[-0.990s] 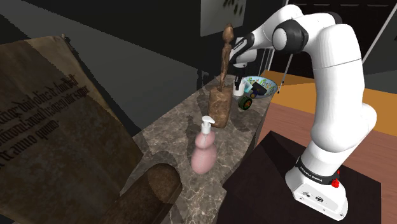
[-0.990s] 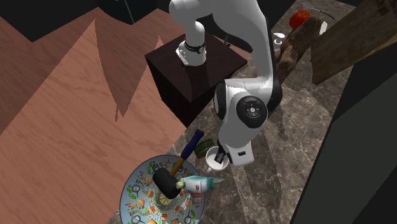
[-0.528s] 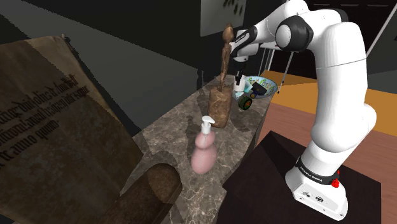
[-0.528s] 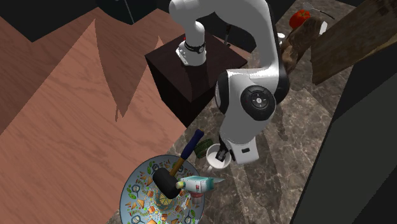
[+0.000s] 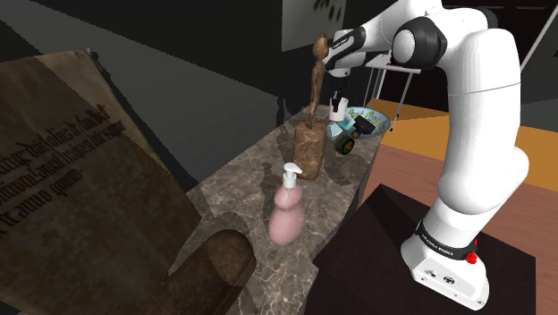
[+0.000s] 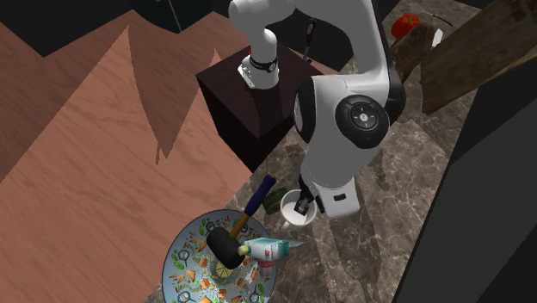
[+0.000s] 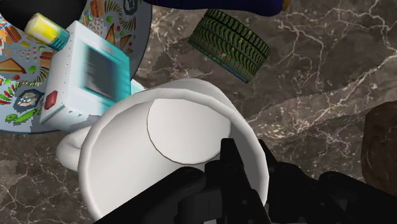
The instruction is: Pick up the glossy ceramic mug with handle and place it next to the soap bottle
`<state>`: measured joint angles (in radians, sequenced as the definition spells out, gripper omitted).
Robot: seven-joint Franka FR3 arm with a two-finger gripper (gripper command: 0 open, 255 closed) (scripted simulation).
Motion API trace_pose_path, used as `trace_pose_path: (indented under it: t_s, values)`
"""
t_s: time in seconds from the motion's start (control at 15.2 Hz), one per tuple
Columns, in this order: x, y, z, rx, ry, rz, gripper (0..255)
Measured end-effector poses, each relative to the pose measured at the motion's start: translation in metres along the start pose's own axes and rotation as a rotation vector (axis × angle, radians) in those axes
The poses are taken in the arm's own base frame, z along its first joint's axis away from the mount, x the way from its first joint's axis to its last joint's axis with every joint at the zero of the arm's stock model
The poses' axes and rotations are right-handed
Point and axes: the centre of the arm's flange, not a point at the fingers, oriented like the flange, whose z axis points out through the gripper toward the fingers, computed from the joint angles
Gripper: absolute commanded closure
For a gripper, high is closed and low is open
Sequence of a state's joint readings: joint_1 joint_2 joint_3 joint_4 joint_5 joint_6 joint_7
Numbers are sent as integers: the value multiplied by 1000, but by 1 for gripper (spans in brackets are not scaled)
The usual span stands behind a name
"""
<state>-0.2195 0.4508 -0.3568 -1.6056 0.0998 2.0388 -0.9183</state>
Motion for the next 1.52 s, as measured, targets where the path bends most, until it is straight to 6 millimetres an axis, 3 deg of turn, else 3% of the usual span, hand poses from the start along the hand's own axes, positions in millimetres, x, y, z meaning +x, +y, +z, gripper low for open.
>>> trace_pose_path:
  t_s: [1.52]
  values:
    - [-7,6,-120,0,0,0,255]
